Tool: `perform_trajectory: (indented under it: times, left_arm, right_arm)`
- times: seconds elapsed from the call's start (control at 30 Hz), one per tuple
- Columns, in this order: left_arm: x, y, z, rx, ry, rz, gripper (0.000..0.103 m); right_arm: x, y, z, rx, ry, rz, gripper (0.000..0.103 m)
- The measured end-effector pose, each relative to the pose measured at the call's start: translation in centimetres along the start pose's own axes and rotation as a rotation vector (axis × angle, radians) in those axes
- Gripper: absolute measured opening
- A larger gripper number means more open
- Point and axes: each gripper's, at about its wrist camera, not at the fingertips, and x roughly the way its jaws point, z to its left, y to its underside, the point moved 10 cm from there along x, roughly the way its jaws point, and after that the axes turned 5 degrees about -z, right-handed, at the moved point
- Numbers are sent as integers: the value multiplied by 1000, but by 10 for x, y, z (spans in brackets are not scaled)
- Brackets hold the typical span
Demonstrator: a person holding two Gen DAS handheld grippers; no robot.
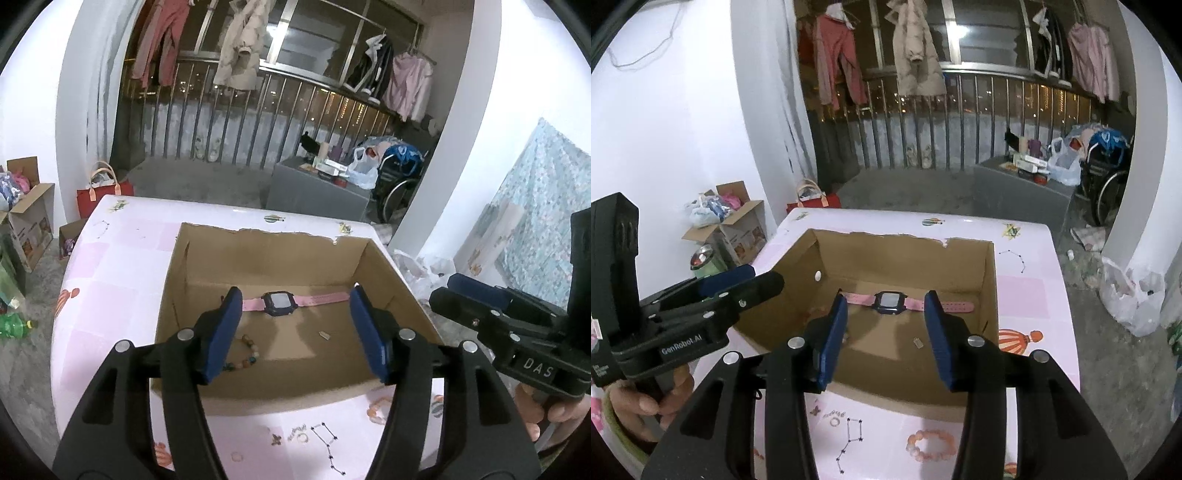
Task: Organize jewelry
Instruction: 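Withdraw both tools from the box back toward the charms on the table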
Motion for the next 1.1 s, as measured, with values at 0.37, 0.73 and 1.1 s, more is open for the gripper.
perform_trajectory:
  times: [0.37, 0.73, 1.1]
  left_arm:
    - [-42, 12, 10, -21, -15, -42, 62]
    - [-56, 36, 34, -69, -58, -27, 63]
    - [-45, 72, 50, -64, -105, 29, 63]
  right_arm:
    - [-24, 20, 25, 3, -40, -5, 43]
    - [-24, 41, 47, -4, -76, 26, 45]
    - [-17, 73, 57, -31, -95, 70, 45]
